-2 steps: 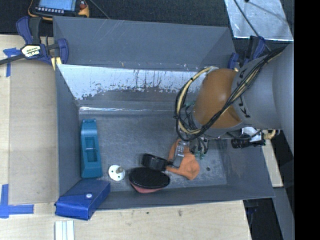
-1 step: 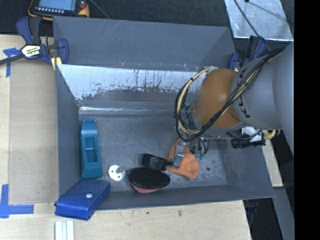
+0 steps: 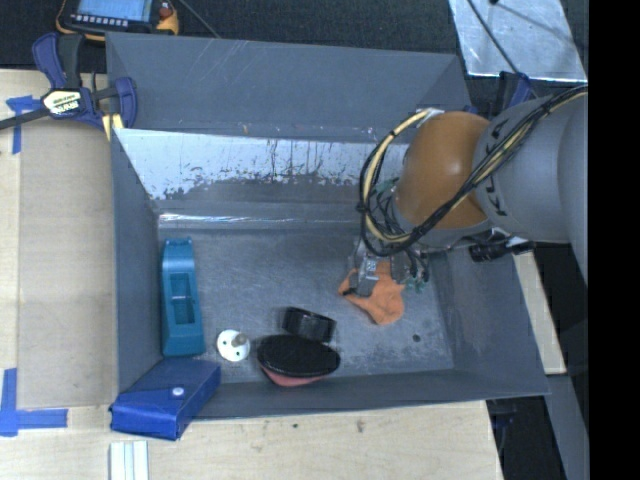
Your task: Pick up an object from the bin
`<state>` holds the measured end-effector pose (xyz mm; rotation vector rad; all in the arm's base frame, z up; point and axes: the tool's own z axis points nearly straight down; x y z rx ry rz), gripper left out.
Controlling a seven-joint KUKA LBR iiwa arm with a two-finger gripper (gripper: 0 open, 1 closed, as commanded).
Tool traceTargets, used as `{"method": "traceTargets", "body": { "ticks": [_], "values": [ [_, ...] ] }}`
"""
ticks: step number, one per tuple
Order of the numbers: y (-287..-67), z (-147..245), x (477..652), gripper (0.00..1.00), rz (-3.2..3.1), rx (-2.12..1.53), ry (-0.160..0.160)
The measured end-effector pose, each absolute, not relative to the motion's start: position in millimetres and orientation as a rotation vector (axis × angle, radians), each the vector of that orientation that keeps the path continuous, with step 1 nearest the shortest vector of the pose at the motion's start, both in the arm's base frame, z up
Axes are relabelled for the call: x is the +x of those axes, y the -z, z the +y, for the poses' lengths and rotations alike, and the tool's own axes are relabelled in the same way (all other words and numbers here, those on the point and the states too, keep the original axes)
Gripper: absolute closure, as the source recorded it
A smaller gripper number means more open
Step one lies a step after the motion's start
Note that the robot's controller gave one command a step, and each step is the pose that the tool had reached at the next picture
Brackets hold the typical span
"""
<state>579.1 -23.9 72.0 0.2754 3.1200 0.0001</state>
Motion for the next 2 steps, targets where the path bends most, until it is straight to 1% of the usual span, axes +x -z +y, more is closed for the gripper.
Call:
{"method": "traceTargets", "body": {
  "ticks": [1, 2],
  "values": [
    [-72.0, -23.8, 579.1, 1.0, 3.12, 0.275, 0.0],
    [-119.1, -15.7, 570.2, 1.0, 3.135, 0.256, 0.001]
  ]
}}
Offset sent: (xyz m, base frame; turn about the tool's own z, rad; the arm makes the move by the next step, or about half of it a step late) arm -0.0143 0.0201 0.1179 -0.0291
